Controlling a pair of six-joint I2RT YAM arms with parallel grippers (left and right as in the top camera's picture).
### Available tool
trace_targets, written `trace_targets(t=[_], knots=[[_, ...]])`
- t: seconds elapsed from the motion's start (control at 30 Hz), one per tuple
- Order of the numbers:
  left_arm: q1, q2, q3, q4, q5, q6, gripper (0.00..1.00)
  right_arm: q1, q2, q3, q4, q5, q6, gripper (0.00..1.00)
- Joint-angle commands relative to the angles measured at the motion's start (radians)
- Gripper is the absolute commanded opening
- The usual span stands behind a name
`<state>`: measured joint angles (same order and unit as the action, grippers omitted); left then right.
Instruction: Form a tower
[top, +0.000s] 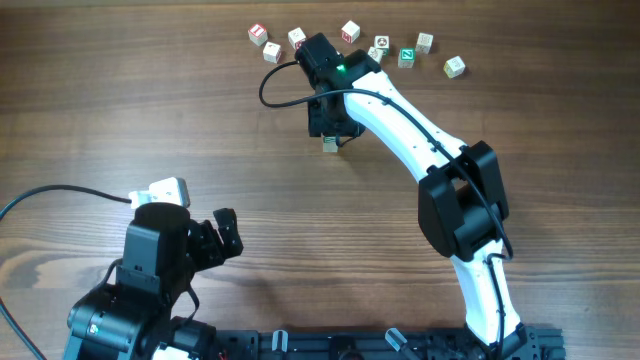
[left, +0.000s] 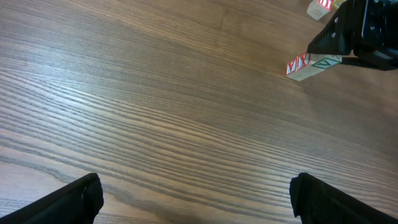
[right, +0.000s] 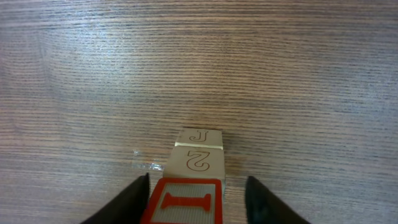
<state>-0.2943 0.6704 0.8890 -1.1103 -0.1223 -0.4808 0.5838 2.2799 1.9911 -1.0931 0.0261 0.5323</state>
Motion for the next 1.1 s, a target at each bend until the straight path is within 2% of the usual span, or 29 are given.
trace_targets(t=[0.0,0.37,0.43,0.5,0.63,0.8,1.07], knots=[[0.003,-0.002,-0.002,0.002,-0.009,0.002,1.0,-0.002,0.023,-0.004,0.008,0.007,0.002,0.45],[0.003,-0.002,-0.002,0.002,-0.009,0.002,1.0,-0.002,0.023,-0.004,0.019,0.006,0.02,0.41],[0.003,-0.002,-0.002,0.002,-0.009,0.002,1.0,-0.002,0.023,-0.004,0.014,0.007,0.019,0.55],[0.003,-0.002,-0.002,0.002,-0.009,0.002,1.0,-0.002,0.023,-0.004,0.015,0.006,0.018,0.76],[0.003,-0.002,-0.002,0.002,-0.009,0.002,1.0,0.003,0.022,-0.003,0.009,0.005,0.021,0.92],[0.003,-0.002,-0.002,0.002,-0.009,0.002,1.0,0.016,0.011,-0.003,0.002,0.003,0.045,1.0],[0.003,-0.002,-0.002,0.002,-0.009,0.002,1.0,0.019,-0.016,-0.003,0.019,0.041,0.043,1.0]])
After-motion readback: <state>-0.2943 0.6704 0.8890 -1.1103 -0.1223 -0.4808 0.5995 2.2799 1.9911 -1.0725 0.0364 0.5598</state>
